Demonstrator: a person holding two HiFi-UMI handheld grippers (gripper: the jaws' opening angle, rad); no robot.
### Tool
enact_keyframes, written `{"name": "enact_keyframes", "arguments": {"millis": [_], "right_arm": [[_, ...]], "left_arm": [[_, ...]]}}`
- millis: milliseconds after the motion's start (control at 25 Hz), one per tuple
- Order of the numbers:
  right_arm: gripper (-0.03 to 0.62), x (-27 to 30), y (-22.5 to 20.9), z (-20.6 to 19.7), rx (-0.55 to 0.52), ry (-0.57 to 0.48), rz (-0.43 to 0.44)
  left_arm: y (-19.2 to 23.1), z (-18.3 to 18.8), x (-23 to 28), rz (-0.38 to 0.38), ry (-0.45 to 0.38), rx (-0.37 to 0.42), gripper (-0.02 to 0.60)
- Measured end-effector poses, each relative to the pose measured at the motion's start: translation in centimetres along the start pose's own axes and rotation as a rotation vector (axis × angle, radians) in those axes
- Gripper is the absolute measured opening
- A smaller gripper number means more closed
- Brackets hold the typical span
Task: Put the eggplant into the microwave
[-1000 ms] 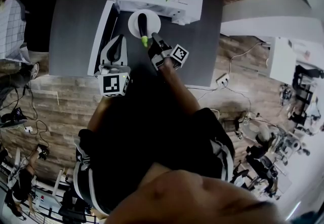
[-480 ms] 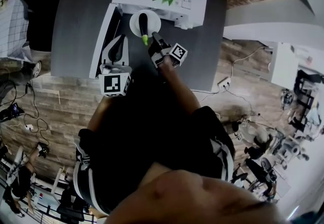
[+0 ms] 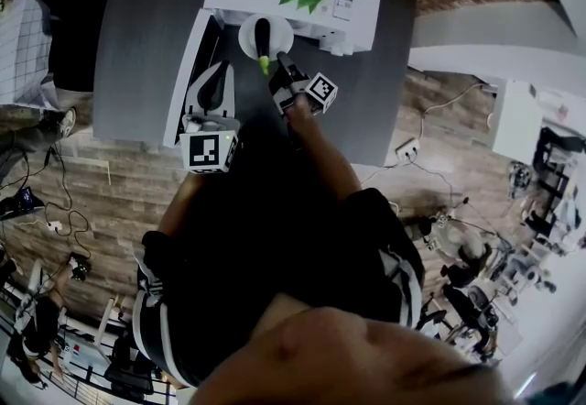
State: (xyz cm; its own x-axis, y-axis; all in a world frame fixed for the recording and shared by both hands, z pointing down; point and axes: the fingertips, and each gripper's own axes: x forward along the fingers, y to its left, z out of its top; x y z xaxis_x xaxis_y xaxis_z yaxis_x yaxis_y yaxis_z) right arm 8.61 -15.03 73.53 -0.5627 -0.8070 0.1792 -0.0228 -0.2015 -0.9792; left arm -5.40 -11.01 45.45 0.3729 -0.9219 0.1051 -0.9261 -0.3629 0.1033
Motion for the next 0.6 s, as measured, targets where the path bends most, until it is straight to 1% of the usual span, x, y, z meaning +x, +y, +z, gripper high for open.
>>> {"name": "enact_keyframes", "arguments": {"millis": [320, 600], "right_arm": [[0.037, 1.9, -0.6, 1.8, -0.012, -0.039, 0.018], [0.035, 3.1, -1.3, 3.2, -0.002, -0.071, 0.006]], "left_arm": [[0.3, -0.5, 1.1, -0.01, 0.009, -0.018, 0.035], [0.6, -0.8, 1.9, -0.024, 0.007, -0.001, 0.035]]}}
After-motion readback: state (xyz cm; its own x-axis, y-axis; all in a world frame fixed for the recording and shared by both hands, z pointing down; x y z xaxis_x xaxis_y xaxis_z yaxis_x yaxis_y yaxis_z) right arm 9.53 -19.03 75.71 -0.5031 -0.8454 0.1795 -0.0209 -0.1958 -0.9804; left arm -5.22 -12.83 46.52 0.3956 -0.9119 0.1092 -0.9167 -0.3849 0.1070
